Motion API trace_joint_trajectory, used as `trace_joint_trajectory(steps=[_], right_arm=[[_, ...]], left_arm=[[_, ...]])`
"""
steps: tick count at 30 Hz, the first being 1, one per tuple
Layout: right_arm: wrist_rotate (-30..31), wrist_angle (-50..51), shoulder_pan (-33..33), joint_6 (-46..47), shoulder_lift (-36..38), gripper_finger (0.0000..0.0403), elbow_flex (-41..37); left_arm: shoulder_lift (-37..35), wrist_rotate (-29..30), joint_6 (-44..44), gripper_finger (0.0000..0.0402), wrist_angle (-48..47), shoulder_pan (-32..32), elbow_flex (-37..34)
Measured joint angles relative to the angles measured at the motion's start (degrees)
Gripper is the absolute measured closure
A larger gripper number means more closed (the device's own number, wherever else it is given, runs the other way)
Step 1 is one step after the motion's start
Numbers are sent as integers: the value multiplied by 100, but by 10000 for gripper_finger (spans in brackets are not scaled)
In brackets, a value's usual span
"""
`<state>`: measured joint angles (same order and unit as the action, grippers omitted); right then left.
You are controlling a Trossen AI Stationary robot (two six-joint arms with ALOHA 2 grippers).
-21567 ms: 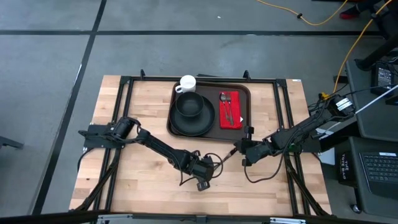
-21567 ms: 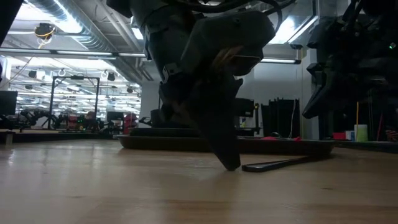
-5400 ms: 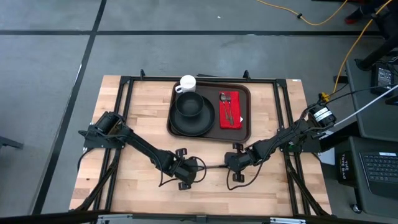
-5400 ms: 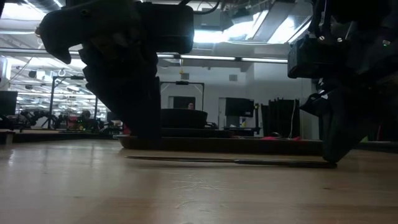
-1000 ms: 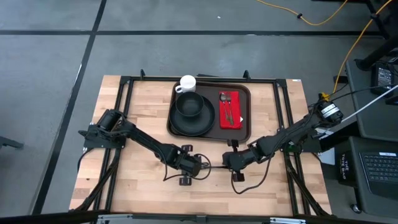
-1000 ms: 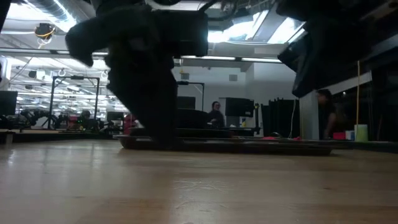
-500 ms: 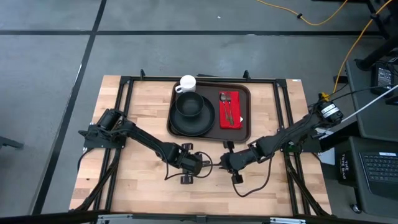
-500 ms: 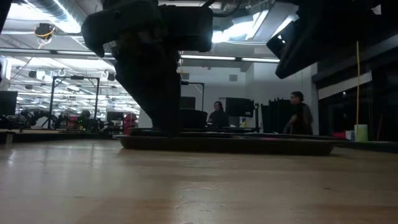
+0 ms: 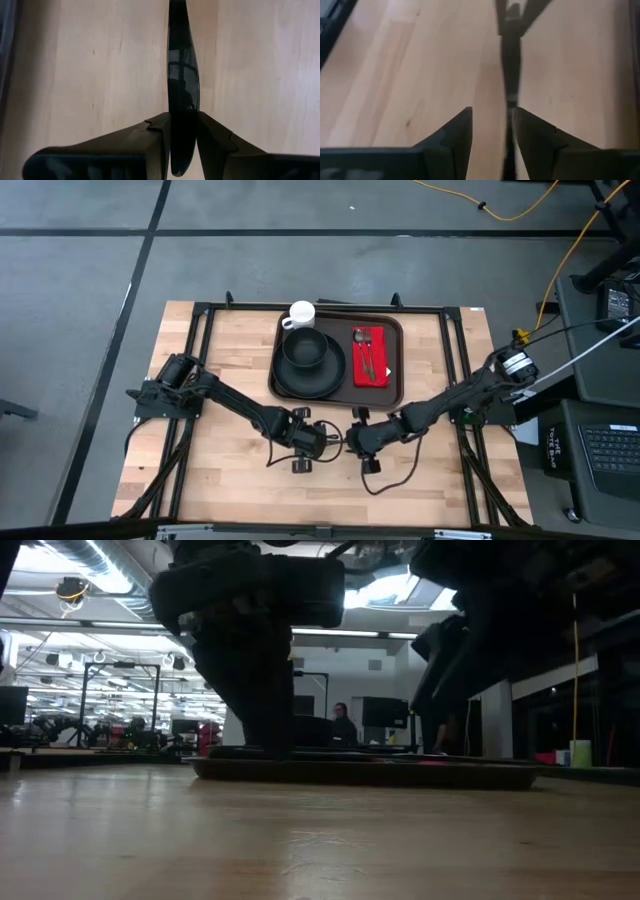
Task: Set up tray
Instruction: Put the black knife on the red napkin to the right of the black fork
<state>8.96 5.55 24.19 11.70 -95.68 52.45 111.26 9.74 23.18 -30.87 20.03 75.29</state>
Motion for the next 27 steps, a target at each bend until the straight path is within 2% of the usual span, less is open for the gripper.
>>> trace_joint_trajectory(steps=[27], right_arm=[[67,-239,-190,-21,-596,253,2]], left_arm=[[-4,85,-41,341,26,6,4]])
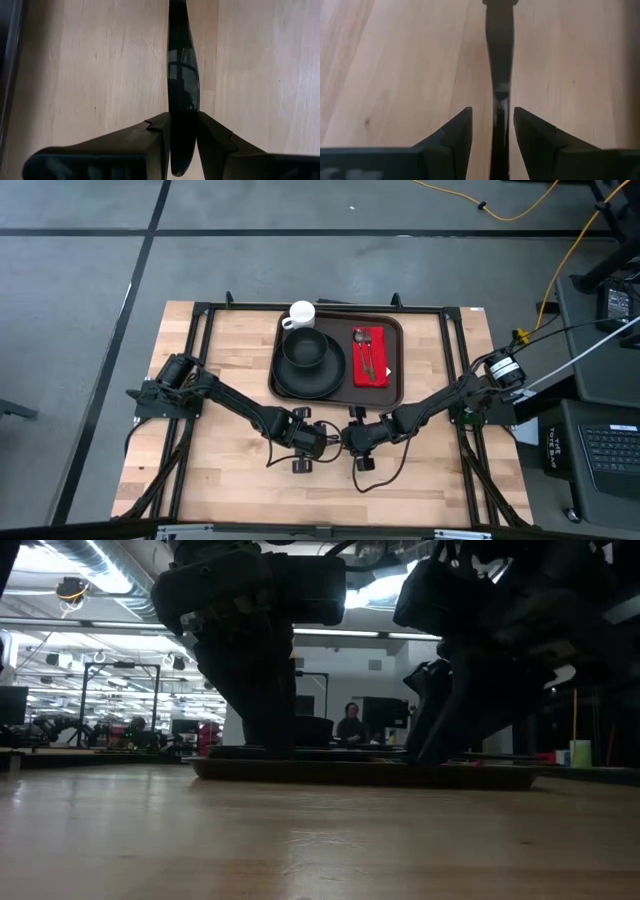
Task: Set up tray
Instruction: Put the black knife on the red napkin to the right of the black fork
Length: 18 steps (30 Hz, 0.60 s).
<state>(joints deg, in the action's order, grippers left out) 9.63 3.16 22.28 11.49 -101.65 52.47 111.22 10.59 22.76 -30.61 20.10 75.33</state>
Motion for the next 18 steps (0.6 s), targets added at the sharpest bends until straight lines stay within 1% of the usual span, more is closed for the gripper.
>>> trace_joint_trajectory(steps=[4,18], right_arm=[[148,-31,0,-1,-4,253,0],[146,-72,-4,0,-4,253,0]], left_arm=[[-1,0,0,341,12,0,0],[-2,0,-10,341,63,-2,0]])
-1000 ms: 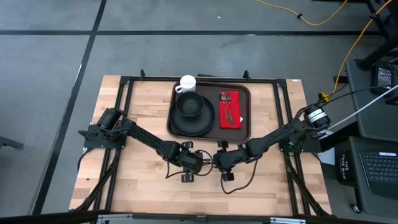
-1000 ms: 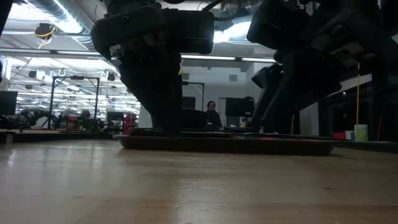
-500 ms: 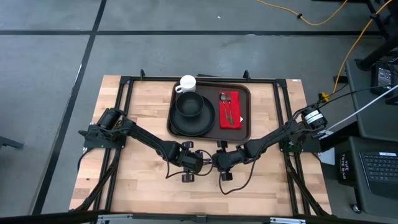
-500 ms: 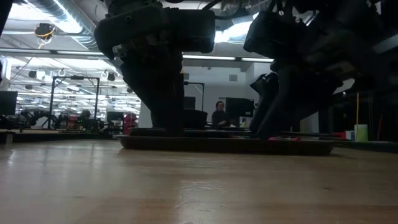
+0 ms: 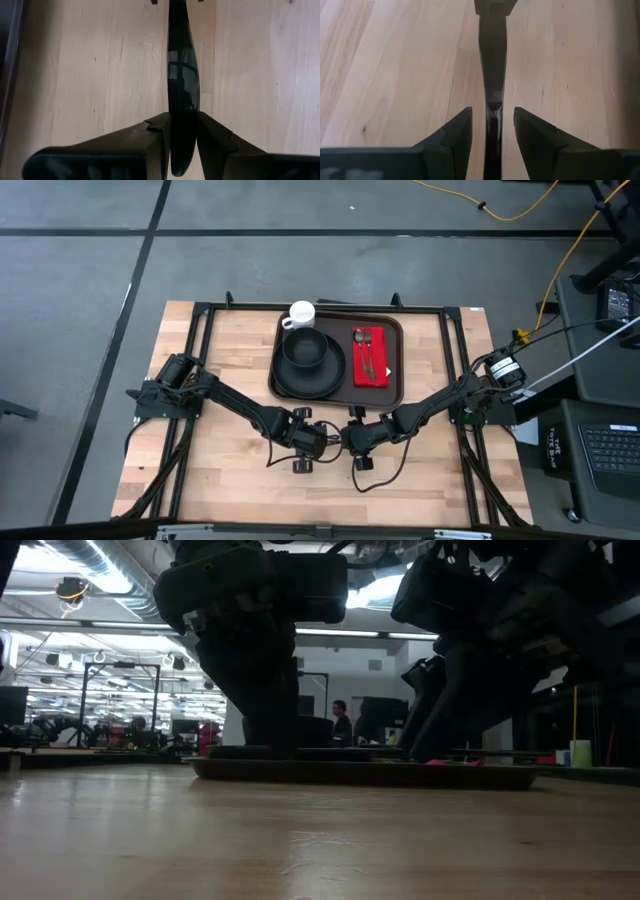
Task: Set up tray
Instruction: Put the black knife on the red napkin to the right of the black fork
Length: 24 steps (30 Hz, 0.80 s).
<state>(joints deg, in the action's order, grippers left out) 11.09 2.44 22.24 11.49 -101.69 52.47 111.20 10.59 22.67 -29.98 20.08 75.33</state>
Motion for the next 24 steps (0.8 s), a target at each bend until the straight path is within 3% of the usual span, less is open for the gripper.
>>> trace_joint_trajectory(steps=[13,24], right_arm=[[-6,28,0,11,2,259,0],[-66,9,1,43,7,350,-1]], left_arm=[[0,-33,-246,341,176,0,0],[0,-19,-221,341,168,-2,0]])
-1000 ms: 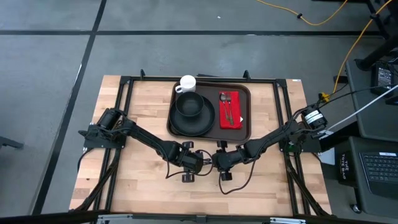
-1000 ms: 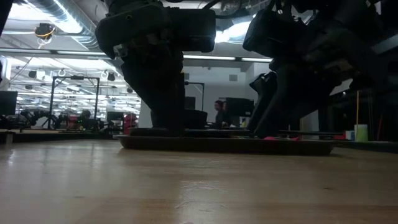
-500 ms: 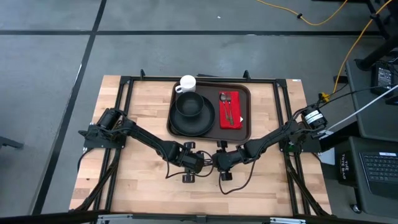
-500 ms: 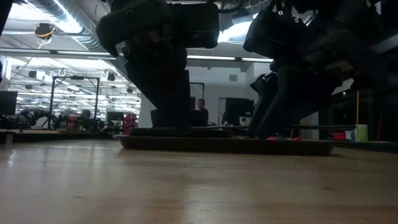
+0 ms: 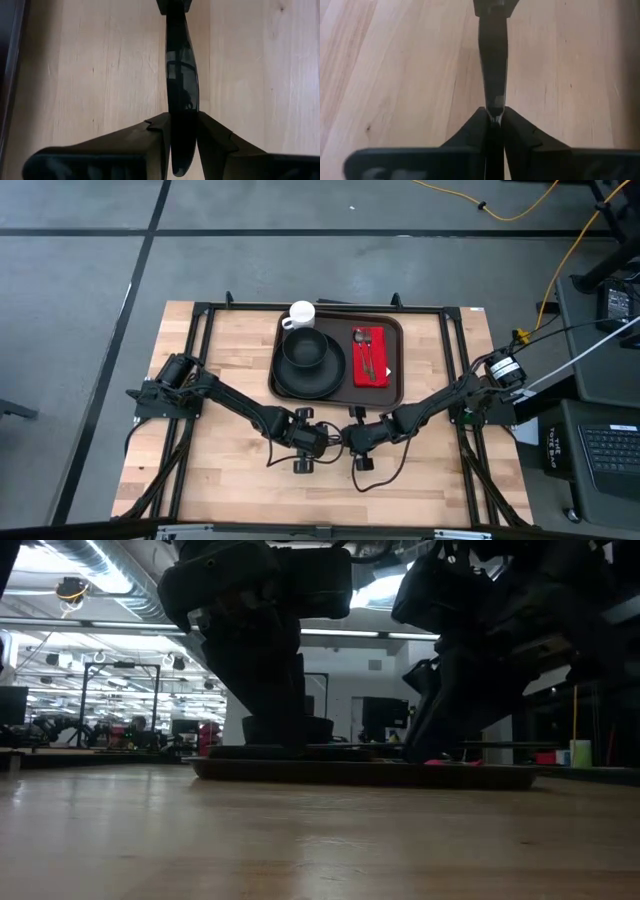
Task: Set up tray
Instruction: Put the black knife on the red napkin to the right of the black fork
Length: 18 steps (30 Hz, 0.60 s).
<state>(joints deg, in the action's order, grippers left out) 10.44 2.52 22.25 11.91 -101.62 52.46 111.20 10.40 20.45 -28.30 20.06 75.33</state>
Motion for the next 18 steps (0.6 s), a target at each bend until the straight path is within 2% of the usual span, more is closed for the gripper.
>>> trace_joint_trajectory(steps=[2,10,14,18], right_arm=[[-4,-1,-2,3,0,359,-1],[-8,-1,-1,25,0,353,-1],[-46,12,-5,120,2,352,-1],[-185,-32,-2,182,2,358,-1]], left_arm=[[0,16,13,341,-19,2,0],[0,96,-17,335,-13,2,0],[0,320,47,315,-10,17,0],[0,-28,15,285,-48,2,204]])
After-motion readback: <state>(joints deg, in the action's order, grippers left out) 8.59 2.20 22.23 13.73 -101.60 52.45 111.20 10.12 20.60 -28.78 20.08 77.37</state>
